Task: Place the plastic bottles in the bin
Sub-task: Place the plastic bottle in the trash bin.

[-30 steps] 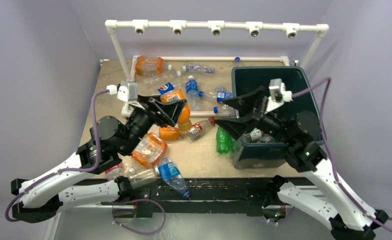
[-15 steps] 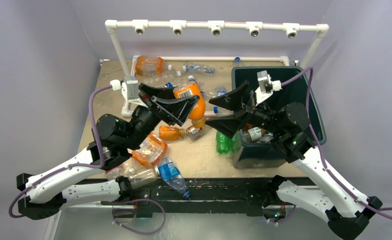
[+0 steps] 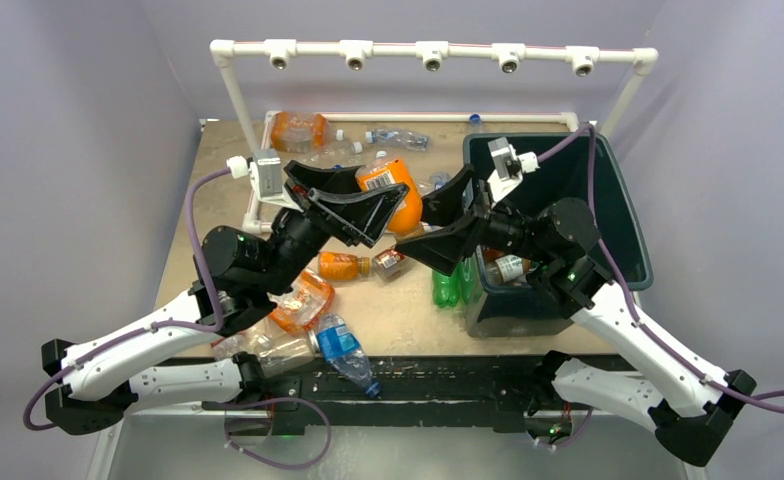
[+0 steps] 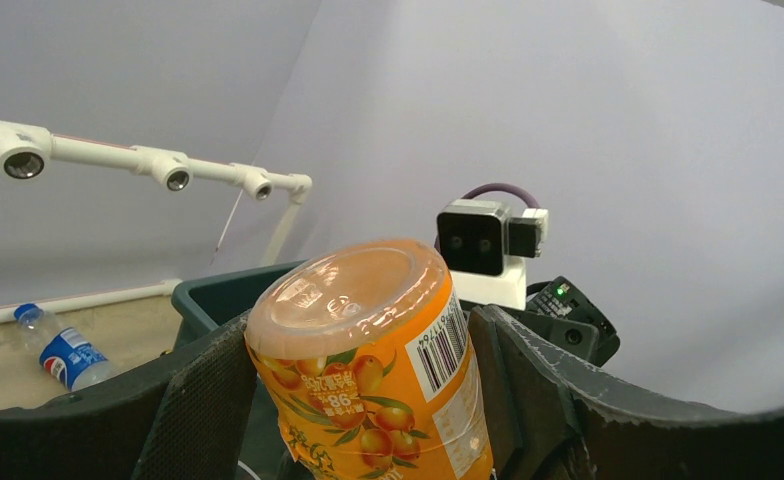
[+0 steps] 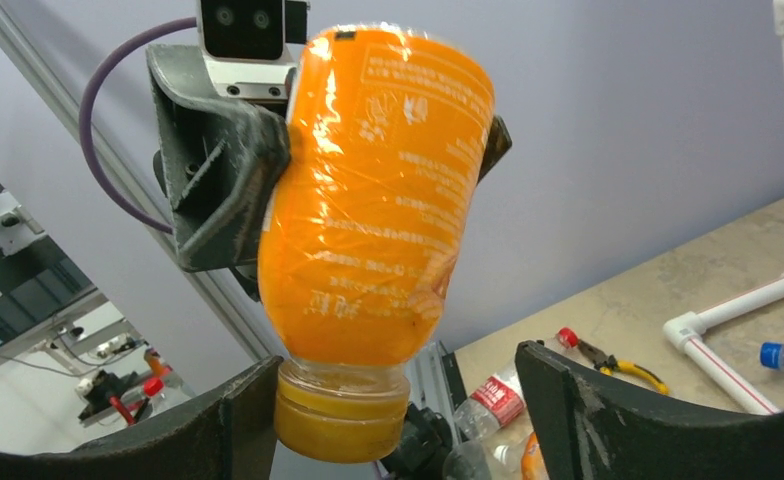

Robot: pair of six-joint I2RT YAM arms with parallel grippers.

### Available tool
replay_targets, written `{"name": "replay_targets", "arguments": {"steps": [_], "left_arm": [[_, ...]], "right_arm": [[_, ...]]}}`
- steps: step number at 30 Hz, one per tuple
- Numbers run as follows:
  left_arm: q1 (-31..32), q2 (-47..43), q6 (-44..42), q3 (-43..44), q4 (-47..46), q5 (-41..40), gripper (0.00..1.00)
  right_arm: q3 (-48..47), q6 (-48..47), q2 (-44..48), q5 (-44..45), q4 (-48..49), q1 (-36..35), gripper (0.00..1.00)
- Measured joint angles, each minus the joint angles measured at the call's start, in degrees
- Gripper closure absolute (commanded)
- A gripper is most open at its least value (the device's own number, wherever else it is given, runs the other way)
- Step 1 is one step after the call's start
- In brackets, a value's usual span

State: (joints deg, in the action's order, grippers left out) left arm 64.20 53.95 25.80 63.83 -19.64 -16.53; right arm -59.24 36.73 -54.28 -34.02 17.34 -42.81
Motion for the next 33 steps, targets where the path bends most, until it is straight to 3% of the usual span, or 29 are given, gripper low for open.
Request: {"name": "replay_targets", "arguments": {"steps": [5, 10, 12, 15, 16, 17, 19, 22, 27, 33], "left_arm": [[-0.04, 0.11, -0.09, -0.90, -1.84, 0.02, 1.00], [-0.04, 0.68, -0.07, -1.62, -2.21, 0.09, 1.00], [-0.04, 0.70, -0.07, -1.81, -2.71, 0.09, 1.00], [-0.04, 0.63, -0.28, -1.88, -3.78, 0.22, 1.00], [-0.04, 0.61, -0.31, -1.88, -3.89, 0.24, 0.89], [-0.04, 0.59, -0.31, -1.88, -4.04, 0.28, 0.71], [-0.04, 0.52, -0.04, -1.90, -3.82, 0.04, 0.40], [0.09, 0.07, 0.39, -1.90, -2.21, -1.01, 0.10], [0.13, -2.84, -0.26, -1.90, 3.91, -5.03, 0.02], [0.04, -9.53, -4.83, -1.36, 16.20, -15.39, 0.01]], "right_arm": [[-0.13, 0.92, -0.63, 0.17, -0.17, -1.27, 0.39], [-0.31, 1.49, -0.72, 0.35, 0.26, -1.75, 0.42], [-0.31, 1.75, -0.66, 0.50, 0.37, -1.77, 0.51], [-0.28, 2.23, -0.31, 1.70, 0.28, -1.73, 0.81], [-0.28, 2.23, -0.28, 1.70, 0.46, -1.70, 0.93], [-0.28, 2.27, -0.28, 1.75, 0.50, -1.70, 1.00], [-0.28, 1.88, -0.22, 1.88, 0.46, -1.77, 1.00], [-0.28, 0.79, 0.42, 2.64, -1.27, -1.79, 1.00], [-2.32, -5.66, 3.80, 8.74, -10.54, -1.88, 1.00], [-10.01, -15.19, 9.53, 20.87, -20.55, -1.86, 1.00]]}}
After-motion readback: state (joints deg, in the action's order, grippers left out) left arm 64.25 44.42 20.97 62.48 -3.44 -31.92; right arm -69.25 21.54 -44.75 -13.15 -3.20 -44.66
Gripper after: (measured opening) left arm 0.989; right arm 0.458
